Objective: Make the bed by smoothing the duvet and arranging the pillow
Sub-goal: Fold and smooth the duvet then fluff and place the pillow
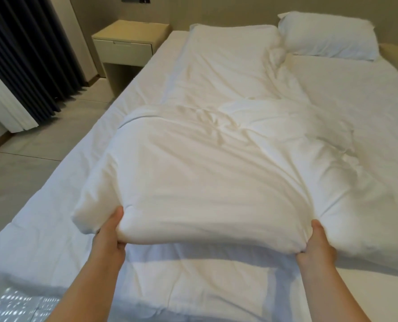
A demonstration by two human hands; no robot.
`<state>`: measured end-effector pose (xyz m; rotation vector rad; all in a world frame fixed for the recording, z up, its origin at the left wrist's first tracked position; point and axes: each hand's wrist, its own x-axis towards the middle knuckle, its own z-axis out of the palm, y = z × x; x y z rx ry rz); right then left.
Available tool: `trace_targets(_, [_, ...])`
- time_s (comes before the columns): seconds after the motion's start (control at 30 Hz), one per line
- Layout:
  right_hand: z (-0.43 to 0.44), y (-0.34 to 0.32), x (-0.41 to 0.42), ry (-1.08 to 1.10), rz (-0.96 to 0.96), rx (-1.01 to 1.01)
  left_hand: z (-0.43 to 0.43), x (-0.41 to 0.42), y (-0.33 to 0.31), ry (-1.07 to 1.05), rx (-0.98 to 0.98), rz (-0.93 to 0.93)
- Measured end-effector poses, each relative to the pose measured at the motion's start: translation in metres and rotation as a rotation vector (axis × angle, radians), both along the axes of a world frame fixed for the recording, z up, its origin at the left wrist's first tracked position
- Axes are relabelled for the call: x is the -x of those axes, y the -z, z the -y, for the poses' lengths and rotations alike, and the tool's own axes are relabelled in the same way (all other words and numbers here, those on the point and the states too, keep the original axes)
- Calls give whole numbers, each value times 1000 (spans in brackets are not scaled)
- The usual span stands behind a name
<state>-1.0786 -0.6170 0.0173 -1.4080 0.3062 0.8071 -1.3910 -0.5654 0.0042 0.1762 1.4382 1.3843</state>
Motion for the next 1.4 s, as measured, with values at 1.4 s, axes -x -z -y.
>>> trace_targets(1.4, [97,-22,180,-518,935,409,7,139,-25,683,236,-334])
